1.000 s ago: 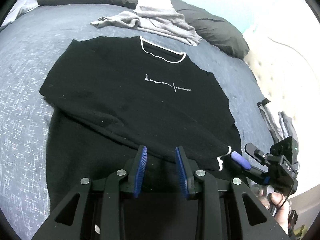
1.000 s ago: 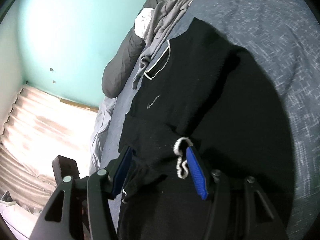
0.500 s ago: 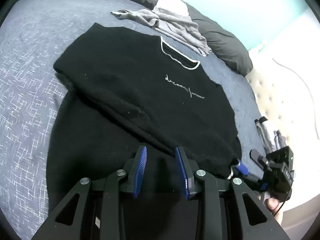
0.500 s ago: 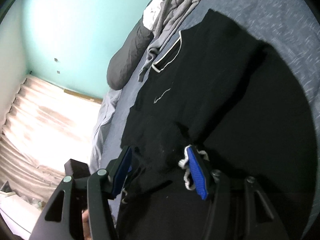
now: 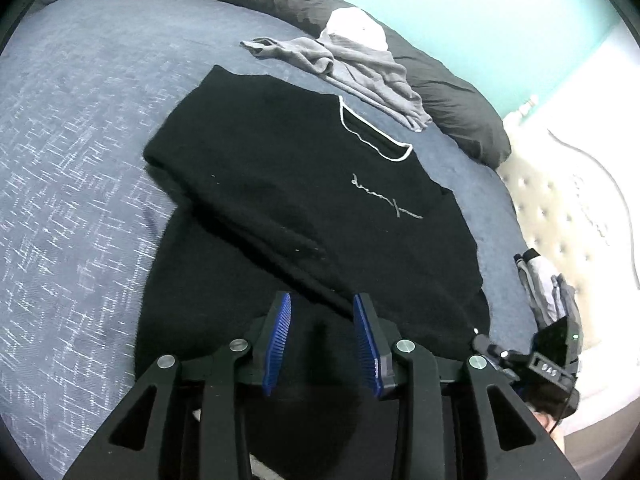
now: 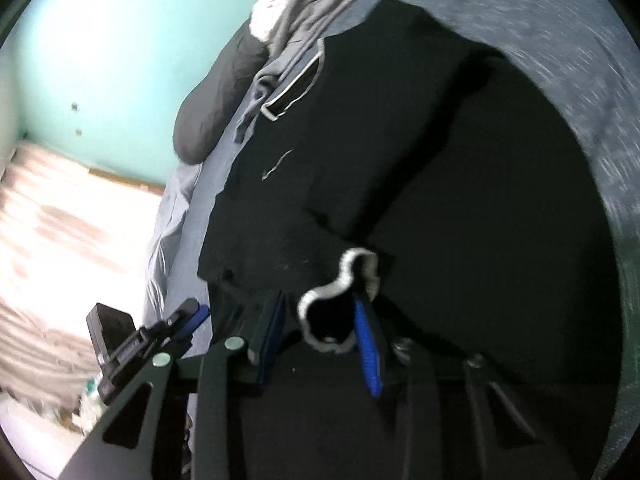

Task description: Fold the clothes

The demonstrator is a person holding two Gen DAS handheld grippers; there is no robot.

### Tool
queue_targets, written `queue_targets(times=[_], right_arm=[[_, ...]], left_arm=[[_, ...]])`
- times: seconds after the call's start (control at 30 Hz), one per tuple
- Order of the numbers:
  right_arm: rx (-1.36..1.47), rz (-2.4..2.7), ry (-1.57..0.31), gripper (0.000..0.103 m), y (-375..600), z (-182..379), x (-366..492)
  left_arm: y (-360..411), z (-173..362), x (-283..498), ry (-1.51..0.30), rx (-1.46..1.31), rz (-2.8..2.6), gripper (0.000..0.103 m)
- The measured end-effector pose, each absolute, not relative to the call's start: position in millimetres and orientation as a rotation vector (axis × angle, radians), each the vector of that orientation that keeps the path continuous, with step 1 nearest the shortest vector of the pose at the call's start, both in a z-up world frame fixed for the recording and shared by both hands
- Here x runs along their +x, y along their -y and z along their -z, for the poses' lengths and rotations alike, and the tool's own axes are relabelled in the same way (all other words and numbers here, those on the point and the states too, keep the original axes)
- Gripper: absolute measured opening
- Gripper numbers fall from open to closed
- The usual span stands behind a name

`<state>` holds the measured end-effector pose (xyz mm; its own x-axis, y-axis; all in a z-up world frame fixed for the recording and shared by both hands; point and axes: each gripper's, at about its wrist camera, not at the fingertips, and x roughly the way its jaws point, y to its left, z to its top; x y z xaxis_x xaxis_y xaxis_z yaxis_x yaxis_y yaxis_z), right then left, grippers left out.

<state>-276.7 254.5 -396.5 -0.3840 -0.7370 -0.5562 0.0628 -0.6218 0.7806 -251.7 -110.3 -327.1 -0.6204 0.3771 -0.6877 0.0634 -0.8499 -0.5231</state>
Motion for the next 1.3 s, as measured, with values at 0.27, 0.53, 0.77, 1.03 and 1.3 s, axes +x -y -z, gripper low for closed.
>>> queue_targets(times=[0.27,0.53,0.77,1.03,1.3], right_arm=[[1.298,2.15,0.806,0.054,-249,392,-283],[1.275,2.221,0.662,0.05,-240,390,-291],[1.278,2.239,0.628,0.006,-235,390,-291],[1.157,2.207,0.728,0.004,-251,357,-278],[1.028,2.227,0.793,0.004,-278,318,-265]], left_arm=[[123,334,-250,0.799,-1.285,-2.56,0.036],[142,335,-247,0.848,-1.283,-2.561,0.037],[155,335,-247,0.873,-1.285,-2.583,0.037],[171,332,-263,0.864,-1.321,-2.643,0.037],[185,331,-282,0.807,-1.383,-2.714,0.037]])
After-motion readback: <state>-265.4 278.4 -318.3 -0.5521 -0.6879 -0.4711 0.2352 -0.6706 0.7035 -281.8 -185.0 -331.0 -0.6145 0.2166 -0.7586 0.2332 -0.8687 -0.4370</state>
